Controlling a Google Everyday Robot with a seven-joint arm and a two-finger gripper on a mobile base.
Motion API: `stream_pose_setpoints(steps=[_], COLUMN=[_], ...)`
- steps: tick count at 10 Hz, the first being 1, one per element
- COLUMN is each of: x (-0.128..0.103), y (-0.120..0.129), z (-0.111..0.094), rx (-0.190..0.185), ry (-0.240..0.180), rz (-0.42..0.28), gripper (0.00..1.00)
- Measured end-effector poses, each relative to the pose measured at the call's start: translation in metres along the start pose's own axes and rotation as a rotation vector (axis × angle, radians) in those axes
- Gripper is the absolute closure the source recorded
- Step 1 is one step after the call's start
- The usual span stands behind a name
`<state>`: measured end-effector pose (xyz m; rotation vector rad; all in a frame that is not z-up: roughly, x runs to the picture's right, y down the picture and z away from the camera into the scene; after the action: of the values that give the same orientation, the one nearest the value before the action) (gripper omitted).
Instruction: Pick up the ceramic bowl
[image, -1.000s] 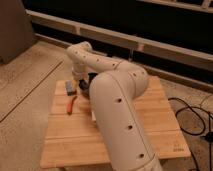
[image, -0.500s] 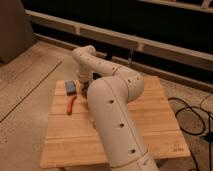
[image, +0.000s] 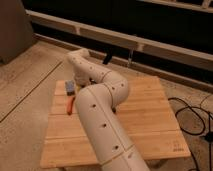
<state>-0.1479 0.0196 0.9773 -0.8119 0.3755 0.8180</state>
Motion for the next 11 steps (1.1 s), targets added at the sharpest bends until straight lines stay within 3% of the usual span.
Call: stream_pose_setpoints(steps=[2,3,6,11], x=[-0.005,-0.008,-0.022,-0.044], y=[-0.001,-0.003,-0.012,-0.023], z=[0.000,-0.001,-0.023,-0.097], rx=[0.000,-0.001,0.018,0.084], ry=[-0.005,-0.011,-0.083,-0.275], rz=[0.000,0.002,0.009,-0.002], gripper=[0.93,0.99,1.00,1.00])
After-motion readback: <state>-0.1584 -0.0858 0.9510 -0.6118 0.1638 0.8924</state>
